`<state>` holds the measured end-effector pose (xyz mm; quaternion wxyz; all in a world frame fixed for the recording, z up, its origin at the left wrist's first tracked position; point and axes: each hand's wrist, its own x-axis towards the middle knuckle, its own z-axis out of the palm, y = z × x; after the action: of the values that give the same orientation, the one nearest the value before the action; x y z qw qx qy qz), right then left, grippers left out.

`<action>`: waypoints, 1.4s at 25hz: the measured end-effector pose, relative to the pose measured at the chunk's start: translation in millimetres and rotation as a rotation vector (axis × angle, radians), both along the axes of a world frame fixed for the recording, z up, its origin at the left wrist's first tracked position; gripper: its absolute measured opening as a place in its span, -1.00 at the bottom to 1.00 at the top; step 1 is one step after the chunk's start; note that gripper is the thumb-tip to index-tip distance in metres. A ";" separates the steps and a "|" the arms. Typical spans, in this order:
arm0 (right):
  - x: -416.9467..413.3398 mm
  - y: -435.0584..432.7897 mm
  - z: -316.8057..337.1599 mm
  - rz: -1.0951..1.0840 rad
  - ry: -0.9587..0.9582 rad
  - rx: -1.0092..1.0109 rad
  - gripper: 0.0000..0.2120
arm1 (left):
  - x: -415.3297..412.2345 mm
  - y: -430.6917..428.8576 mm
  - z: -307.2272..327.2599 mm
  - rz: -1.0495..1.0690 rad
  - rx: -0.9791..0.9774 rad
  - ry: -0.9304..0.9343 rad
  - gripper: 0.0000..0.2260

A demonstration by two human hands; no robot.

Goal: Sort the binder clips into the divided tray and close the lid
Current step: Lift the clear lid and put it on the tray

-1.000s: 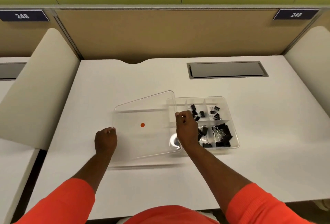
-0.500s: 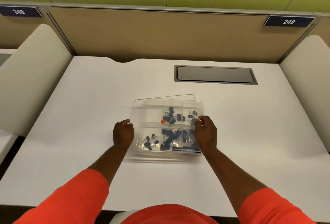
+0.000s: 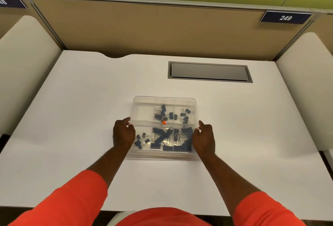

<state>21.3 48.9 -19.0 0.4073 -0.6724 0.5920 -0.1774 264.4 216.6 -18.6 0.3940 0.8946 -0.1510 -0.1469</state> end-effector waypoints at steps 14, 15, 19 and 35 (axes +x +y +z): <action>-5.2 11.4 -17.0 0.199 0.285 -0.253 -0.52 | 0.6 11.0 -16.1 -0.226 0.209 -0.265 -0.62; -5.9 12.2 -16.7 0.194 0.293 -0.291 -0.50 | -1.8 12.1 -16.8 -0.254 0.228 -0.306 -0.56; -2.8 16.6 -15.1 0.359 0.375 -0.429 -0.36 | -8.1 8.6 -16.9 -0.467 0.296 -0.416 -0.33; 7.5 20.5 -18.7 0.495 0.388 -0.413 -0.27 | -12.8 6.3 -19.5 -0.687 0.388 -0.449 -0.23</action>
<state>28.8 69.5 -37.8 0.1740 -0.8843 0.4294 -0.0583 251.7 222.9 -38.1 0.1051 0.8597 -0.4904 -0.0970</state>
